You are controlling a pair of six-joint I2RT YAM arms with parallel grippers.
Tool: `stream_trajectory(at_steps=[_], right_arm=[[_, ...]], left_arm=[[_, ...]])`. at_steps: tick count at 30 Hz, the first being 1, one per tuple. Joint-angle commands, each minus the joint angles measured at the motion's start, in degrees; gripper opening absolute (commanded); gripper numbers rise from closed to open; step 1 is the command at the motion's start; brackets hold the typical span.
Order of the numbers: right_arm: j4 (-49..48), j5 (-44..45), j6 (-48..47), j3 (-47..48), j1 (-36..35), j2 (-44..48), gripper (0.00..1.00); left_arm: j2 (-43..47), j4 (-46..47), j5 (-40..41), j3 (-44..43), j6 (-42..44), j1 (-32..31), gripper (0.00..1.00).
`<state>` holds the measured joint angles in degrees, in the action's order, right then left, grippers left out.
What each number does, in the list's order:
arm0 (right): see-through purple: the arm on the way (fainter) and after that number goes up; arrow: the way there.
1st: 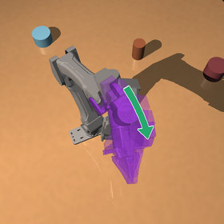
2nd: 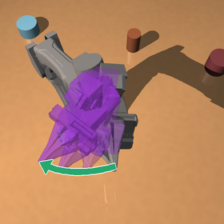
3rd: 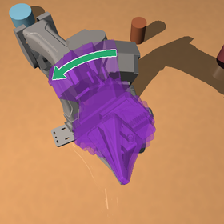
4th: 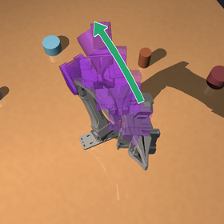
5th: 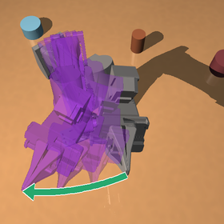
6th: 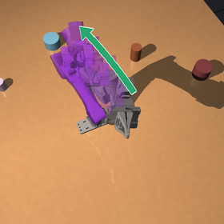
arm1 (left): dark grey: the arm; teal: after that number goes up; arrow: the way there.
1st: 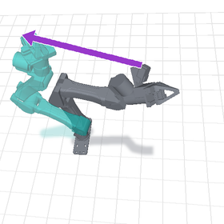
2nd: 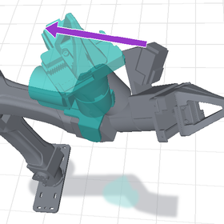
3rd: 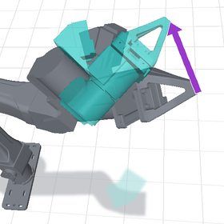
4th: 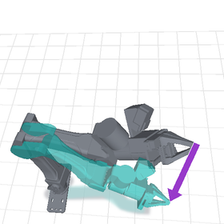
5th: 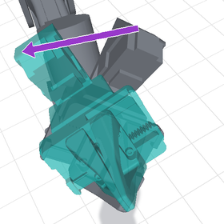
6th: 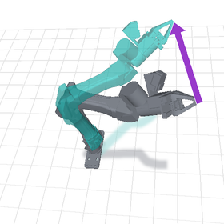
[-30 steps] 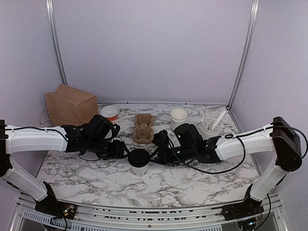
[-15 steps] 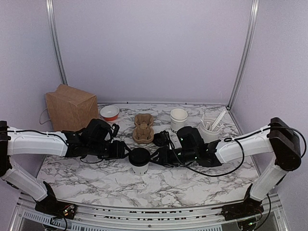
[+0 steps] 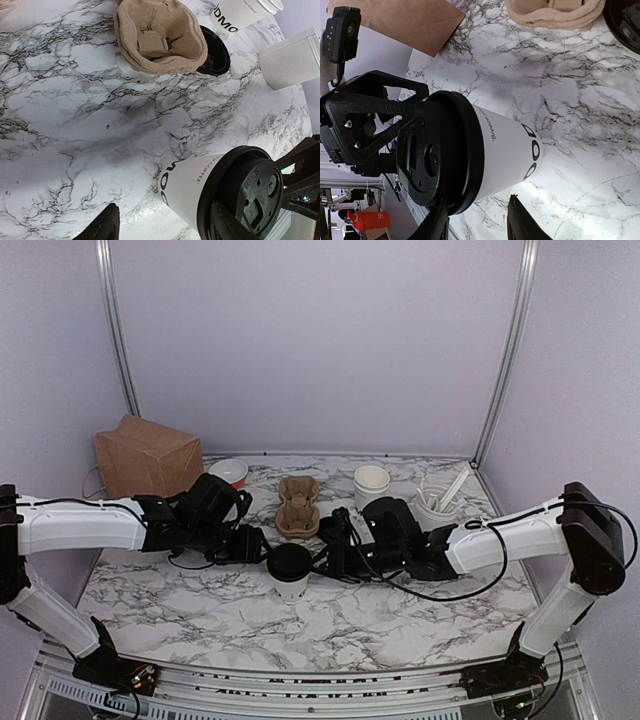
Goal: Pack the takeout coffee
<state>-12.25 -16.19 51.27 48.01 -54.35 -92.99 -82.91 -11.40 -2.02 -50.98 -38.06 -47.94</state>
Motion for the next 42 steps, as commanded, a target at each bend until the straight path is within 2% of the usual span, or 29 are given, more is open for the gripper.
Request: stream_trajectory(at_steps=[1, 14, 22, 34, 42], right_arm=[[3.5, 4.2, 0.7, 3.1, 0.3, 0.1, 0.40], [3.0, 6.0, 0.5, 4.2, 0.3, 3.4, 0.41], [5.1, 4.9, -2.4, 6.4, 0.8, 2.7, 0.43], [8.1, -4.0, -8.8, 13.0, 4.6, -3.5, 0.44], [10.2, -6.7, -11.3, 15.7, 5.6, -7.3, 0.40]], left_arm=[[-1.1, -5.1, -0.4, -5.2, 3.2, -0.5, 0.63], [0.2, -7.7, 0.1, -8.1, 4.7, 0.5, 0.65], [4.3, -8.5, 0.3, -5.3, 3.3, 1.0, 0.65], [11.0, -8.8, -1.3, 1.0, -0.9, 1.0, 0.63], [12.5, -4.4, -4.7, 6.0, -4.6, 1.0, 0.62]])
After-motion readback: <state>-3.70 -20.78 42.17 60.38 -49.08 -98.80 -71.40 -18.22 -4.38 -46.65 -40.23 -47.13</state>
